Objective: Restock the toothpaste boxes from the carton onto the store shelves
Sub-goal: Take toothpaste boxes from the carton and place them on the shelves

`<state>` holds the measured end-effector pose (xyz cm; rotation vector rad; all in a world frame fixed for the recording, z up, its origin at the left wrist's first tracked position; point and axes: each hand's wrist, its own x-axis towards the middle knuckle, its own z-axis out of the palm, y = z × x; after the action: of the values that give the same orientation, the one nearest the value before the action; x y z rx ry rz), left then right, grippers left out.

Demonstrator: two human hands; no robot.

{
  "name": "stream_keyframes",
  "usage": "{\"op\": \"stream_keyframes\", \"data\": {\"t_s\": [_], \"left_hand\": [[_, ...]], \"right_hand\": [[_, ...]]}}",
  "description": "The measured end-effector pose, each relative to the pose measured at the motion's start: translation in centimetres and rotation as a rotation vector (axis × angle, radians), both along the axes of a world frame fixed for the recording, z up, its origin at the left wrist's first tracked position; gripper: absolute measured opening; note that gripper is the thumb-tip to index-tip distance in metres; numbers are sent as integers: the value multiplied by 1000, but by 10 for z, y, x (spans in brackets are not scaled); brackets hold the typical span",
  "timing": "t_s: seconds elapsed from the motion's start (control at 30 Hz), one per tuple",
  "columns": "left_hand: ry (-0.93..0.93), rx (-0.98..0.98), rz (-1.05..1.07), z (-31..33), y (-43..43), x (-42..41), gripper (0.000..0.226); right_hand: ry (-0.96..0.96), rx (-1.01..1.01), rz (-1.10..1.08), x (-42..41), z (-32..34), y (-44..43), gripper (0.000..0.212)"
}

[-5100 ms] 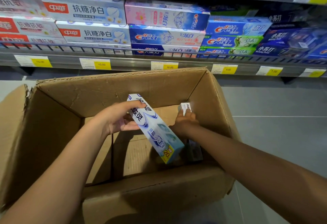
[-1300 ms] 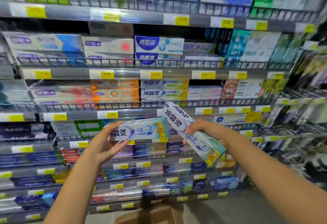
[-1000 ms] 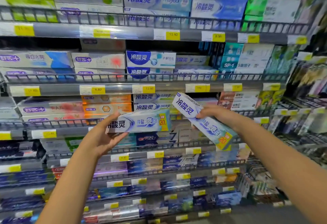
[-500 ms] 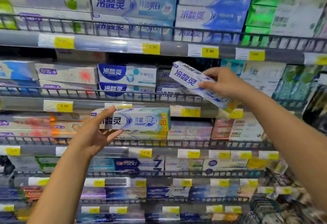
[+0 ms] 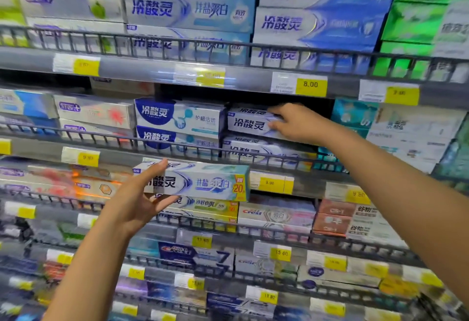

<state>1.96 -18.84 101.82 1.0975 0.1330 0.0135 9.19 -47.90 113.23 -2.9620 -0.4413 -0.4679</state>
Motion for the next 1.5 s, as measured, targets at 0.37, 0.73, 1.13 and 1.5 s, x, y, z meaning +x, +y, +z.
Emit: {"op": "stream_keyframes", "data": {"t_s": [0.37, 0.73, 1.13, 1.5], "left_hand": [[11, -5, 2, -5, -1, 11, 27], [-42, -42, -32, 16, -35, -2, 41], [-125, -101, -120, 38, -100, -2, 73], [-868, 1282, 386, 47, -109, 5, 51]], "right_hand": [[158, 50, 6, 38, -12, -14, 53], [-21, 571, 291, -46, -25, 3, 34], [48, 889, 197, -107, -38, -30, 38], [-135, 1183, 113, -91, -47, -72, 13]]}}
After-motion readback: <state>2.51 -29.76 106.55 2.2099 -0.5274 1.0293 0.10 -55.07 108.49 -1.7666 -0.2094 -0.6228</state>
